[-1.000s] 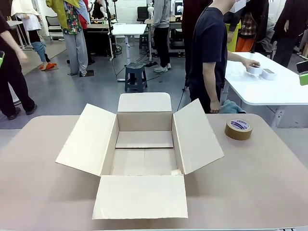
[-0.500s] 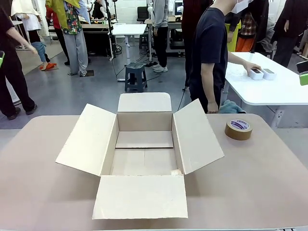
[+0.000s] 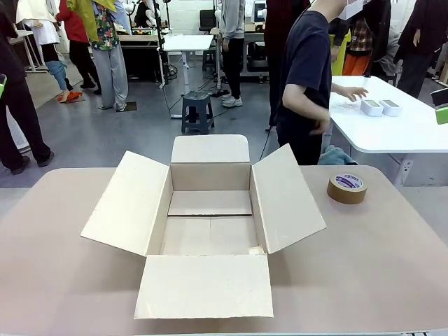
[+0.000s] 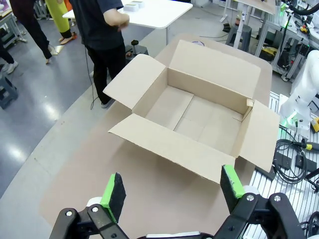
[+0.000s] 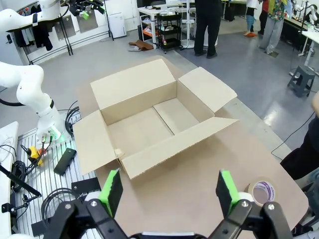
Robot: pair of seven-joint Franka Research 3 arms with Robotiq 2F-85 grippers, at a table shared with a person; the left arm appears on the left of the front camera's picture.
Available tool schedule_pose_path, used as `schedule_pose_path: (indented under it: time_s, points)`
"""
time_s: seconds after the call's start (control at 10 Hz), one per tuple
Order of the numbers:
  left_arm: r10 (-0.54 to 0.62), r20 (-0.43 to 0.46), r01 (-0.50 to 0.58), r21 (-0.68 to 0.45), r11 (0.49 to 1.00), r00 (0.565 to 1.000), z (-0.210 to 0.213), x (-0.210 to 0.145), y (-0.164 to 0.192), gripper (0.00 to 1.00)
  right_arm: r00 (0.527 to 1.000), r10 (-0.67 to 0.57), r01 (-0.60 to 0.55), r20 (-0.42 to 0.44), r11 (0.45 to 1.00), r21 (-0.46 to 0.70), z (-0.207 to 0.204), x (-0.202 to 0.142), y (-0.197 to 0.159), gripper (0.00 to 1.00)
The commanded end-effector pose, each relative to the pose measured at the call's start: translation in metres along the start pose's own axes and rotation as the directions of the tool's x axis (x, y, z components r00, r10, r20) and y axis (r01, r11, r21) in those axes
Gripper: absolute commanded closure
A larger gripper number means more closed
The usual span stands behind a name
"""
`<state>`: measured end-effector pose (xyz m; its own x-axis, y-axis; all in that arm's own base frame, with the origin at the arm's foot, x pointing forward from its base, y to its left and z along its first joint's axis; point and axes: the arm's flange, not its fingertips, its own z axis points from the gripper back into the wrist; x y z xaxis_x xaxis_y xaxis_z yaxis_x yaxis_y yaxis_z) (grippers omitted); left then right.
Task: Wrap the clocks to prevent damage.
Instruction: Open the side flaps of the Package Box.
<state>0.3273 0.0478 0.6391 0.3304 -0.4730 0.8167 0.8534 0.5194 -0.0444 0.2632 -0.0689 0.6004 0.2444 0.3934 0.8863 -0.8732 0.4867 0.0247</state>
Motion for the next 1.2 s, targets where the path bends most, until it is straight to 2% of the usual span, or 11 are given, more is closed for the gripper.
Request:
schedule_pose_path:
  time_s: [0.0, 0.1, 0.2, 0.3, 0.4, 0.5, 0.6, 0.7, 0.8, 1.1]
  points:
    - [0.000, 0.000, 0.000, 0.000, 1.000, 1.000, 0.0000, 0.0000, 0.0000, 0.00, 1.000, 0.001, -0.001, 0.014, 1.000, 0.013, 0.0008, -0.0007, -0.0022, 0.00]
    - [0.025, -0.007, -0.025, -0.007, 1.000, 1.000, -0.0023, -0.0033, 0.0044, 0.59, 1.000, 0.000, 0.000, 0.000, 1.000, 0.000, 0.0000, 0.0000, 0.0000, 0.56]
    - [0.042, -0.012, -0.042, -0.014, 0.999, 0.999, -0.0059, -0.0047, 0.0051, 0.59, 0.999, -0.033, 0.033, -0.008, 0.999, 0.009, 0.0005, -0.0016, -0.0030, 0.57]
    - [0.052, -0.038, -0.052, 0.002, 0.999, 0.998, -0.0083, -0.0041, 0.0034, 1.00, 0.998, -0.063, 0.063, -0.014, 0.998, -0.010, 0.0010, -0.0014, -0.0039, 1.00]
    - [0.052, -0.065, -0.051, 0.011, 0.999, 0.997, -0.0087, -0.0023, 0.0017, 0.65, 0.997, -0.077, 0.077, -0.012, 0.997, -0.033, 0.0004, 0.0002, -0.0032, 1.00]
    - [0.052, -0.076, -0.051, 0.021, 0.999, 0.996, -0.0078, -0.0012, 0.0012, 1.00, 0.997, -0.071, 0.071, -0.023, 0.997, -0.027, -0.0014, 0.0012, -0.0014, 1.00]
    - [0.054, -0.075, -0.053, 0.022, 0.998, 0.996, -0.0056, -0.0014, 0.0003, 1.00, 0.997, -0.067, 0.066, -0.029, 0.998, -0.021, -0.0026, 0.0014, 0.0002, 0.85]
    - [0.055, -0.080, -0.053, 0.022, 0.998, 0.995, -0.0049, -0.0012, -0.0002, 0.96, 0.997, -0.066, 0.066, -0.036, 0.998, -0.020, -0.0036, 0.0013, 0.0004, 0.96]
    - [0.050, -0.093, -0.048, 0.023, 0.999, 0.994, -0.0044, -0.0018, -0.0005, 1.00, 0.997, -0.067, 0.066, -0.039, 0.998, -0.018, -0.0033, 0.0011, 0.0006, 1.00]
    - [0.050, -0.108, -0.048, 0.023, 0.999, 0.993, -0.0042, -0.0031, -0.0001, 1.00, 0.997, -0.064, 0.064, -0.049, 0.998, -0.014, -0.0024, 0.0011, 0.0006, 1.00]
